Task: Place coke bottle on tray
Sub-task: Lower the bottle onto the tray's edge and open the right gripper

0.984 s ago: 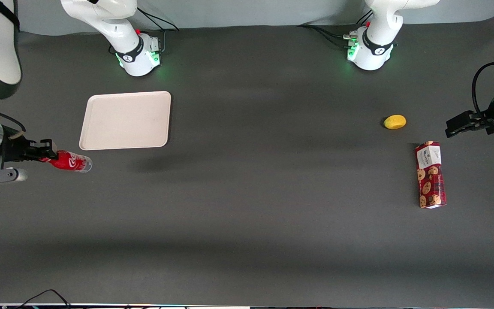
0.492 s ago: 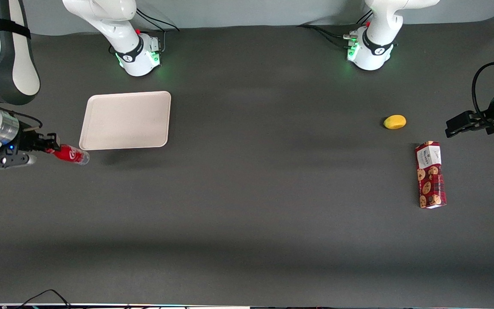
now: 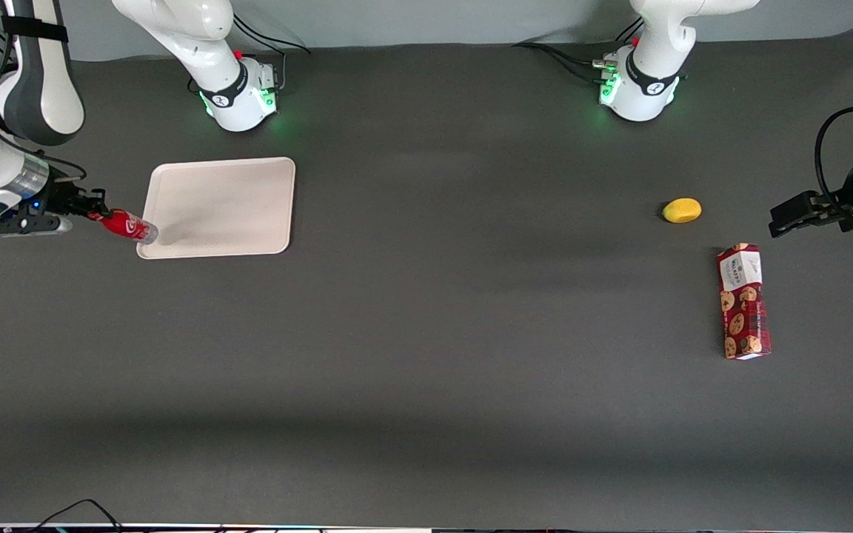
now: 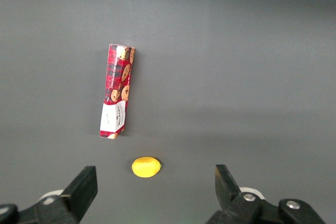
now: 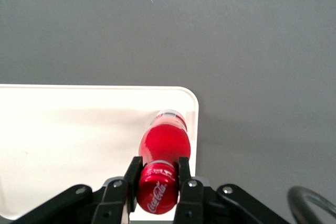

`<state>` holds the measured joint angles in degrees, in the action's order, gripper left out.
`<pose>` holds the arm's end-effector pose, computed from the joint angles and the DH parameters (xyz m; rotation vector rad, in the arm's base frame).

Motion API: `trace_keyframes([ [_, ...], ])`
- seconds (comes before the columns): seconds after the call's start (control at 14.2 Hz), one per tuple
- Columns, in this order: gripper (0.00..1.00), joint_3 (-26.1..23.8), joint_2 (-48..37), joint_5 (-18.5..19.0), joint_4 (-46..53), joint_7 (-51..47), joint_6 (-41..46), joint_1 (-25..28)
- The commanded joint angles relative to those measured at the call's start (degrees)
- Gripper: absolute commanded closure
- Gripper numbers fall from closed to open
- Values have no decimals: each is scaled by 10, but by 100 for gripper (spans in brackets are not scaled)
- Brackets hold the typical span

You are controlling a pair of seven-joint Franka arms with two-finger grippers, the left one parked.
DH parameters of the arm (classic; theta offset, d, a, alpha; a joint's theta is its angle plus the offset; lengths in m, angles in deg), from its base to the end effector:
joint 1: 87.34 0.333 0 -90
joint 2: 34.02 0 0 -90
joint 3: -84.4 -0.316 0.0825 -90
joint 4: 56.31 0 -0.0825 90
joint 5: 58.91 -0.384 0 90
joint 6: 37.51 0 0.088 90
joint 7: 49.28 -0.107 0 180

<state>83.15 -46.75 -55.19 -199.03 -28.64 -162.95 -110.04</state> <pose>0.4062 -0.1622 0.3622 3.1140 0.0388 -0.1471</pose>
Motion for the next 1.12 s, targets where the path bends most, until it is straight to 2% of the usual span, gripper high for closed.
trace_keyframes([
  [0.0,100,-4,-19,0,-46,36,-58,-38],
  [0.21,100,-3,-11,-2,-55,36,-61,-48],
  [0.35,100,-3,-10,-30,-58,36,-65,-49],
  [0.7,100,-5,3,-35,-70,29,-93,-49],
  [0.77,81,-6,6,-35,-66,28,-92,-46],
  [0.84,49,-6,10,-35,-60,28,-90,-45],
  [0.91,4,-6,11,-35,-51,32,-88,-45],
  [1.05,0,-7,11,-35,-14,30,-38,-43],
])
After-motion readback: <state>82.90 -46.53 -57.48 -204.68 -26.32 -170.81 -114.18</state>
